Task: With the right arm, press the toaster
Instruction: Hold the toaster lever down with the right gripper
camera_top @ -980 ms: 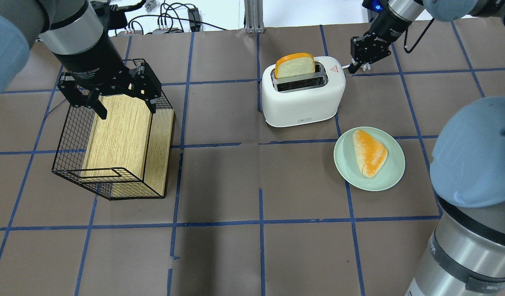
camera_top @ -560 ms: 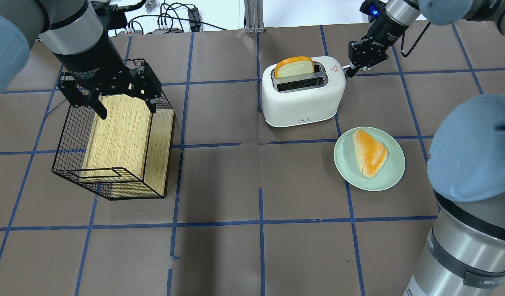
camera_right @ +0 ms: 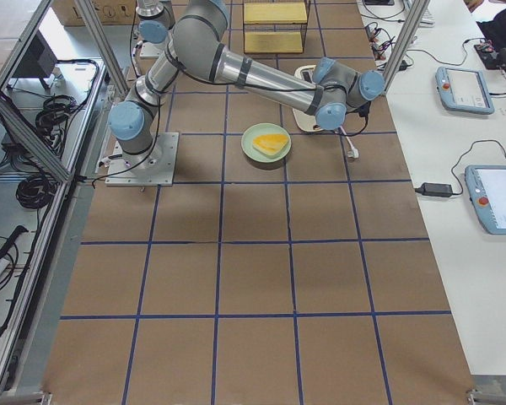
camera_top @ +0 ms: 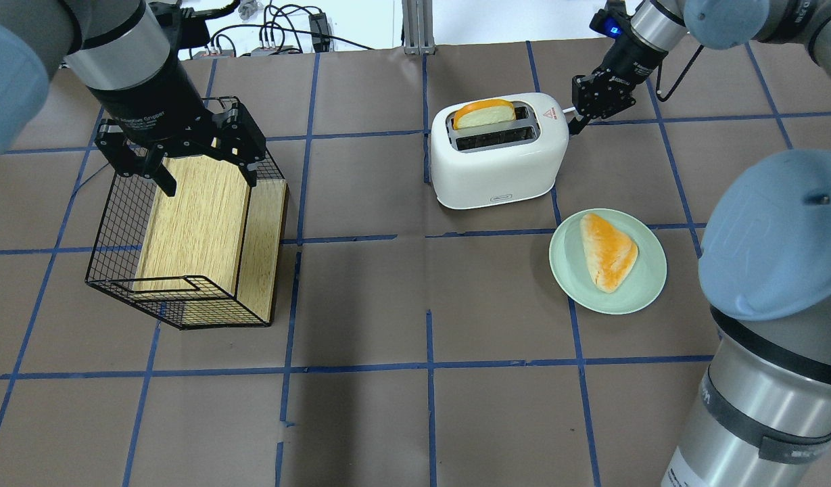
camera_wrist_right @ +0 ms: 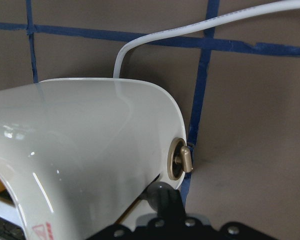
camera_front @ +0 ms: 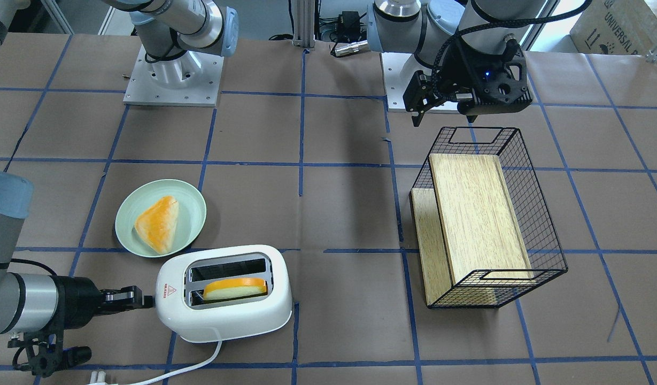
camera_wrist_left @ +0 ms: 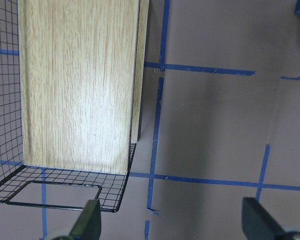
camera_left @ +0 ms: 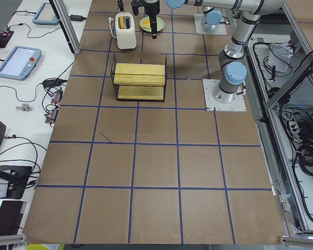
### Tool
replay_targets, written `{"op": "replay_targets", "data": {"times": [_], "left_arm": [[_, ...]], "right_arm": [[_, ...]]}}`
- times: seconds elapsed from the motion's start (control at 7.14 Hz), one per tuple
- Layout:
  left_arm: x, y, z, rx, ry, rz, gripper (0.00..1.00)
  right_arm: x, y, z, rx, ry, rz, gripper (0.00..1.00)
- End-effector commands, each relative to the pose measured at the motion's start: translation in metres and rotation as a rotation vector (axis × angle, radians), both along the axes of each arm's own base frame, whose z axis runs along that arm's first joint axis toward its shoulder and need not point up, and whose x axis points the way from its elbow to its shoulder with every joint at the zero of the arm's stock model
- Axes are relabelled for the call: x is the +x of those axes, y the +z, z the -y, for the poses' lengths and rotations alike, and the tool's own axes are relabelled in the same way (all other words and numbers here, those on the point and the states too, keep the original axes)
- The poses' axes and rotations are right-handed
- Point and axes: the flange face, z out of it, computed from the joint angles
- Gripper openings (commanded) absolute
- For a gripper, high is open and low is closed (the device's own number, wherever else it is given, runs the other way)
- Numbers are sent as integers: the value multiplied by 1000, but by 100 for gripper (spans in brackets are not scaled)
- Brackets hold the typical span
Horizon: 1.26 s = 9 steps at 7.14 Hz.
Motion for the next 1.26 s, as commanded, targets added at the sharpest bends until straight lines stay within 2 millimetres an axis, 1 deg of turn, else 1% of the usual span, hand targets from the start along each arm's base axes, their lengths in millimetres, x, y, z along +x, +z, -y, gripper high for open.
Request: {"op": "replay_targets", "data": {"times": [0.0, 0.42, 0.7, 0.84, 0.98, 1.12], "left_arm": [[0, 0, 0, 0, 0, 0, 100], [0, 0, 0, 0, 0, 0, 100], [0, 0, 0, 0, 0, 0, 100], [0, 1, 0, -2, 0, 0, 100], [0, 0, 0, 1, 0, 0, 100], [0, 0, 0, 1, 0, 0, 100]], "right_arm": [[-2, -5, 1, 7, -1, 2, 4], [-3, -14, 2, 16, -1, 4, 4], [-3, -14, 2, 15, -1, 4, 4], [-3, -13, 3, 14, -2, 3, 4], [-2, -2, 3, 2, -9, -15, 7], [-1, 23, 5, -26, -30, -41, 31]]}}
